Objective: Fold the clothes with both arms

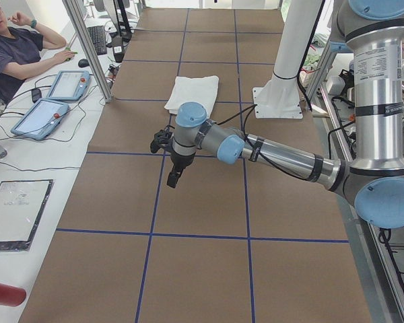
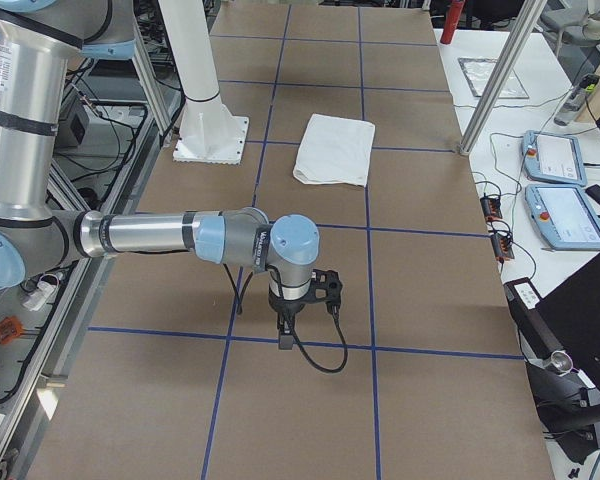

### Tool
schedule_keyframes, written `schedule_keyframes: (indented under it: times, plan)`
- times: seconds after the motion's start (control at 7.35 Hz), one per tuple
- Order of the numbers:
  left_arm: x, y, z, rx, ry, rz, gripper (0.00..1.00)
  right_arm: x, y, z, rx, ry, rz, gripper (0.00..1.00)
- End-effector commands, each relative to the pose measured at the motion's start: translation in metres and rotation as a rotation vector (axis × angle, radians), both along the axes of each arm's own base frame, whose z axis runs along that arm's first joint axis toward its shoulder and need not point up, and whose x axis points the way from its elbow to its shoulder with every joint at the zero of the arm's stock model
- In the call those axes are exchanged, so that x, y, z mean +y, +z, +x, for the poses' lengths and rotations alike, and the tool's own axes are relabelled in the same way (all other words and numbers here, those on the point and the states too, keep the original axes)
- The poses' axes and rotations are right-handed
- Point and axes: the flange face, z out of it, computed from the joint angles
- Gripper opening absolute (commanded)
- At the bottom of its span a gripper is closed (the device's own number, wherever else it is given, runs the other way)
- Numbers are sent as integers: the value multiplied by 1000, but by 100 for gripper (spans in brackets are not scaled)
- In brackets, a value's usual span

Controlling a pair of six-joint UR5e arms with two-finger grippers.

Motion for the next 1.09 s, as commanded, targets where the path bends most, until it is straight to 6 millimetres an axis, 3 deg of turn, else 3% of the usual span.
schedule_keyframes:
  times: [0.0, 0.27, 0.54, 0.95]
  plan:
    - [22, 33, -18, 31, 11, -85, 100, 6, 2, 2, -26, 16, -5, 100]
    - [34, 63, -52, -13, 70, -146, 100, 5, 2, 1, -27, 15, -2, 100]
    - [45, 79, -85, -9, 3, -204, 100, 5, 2, 1, -27, 14, -1, 100]
    - [47, 75, -86, -9, -10, -201, 100, 6, 4, 1, -27, 14, -7, 100]
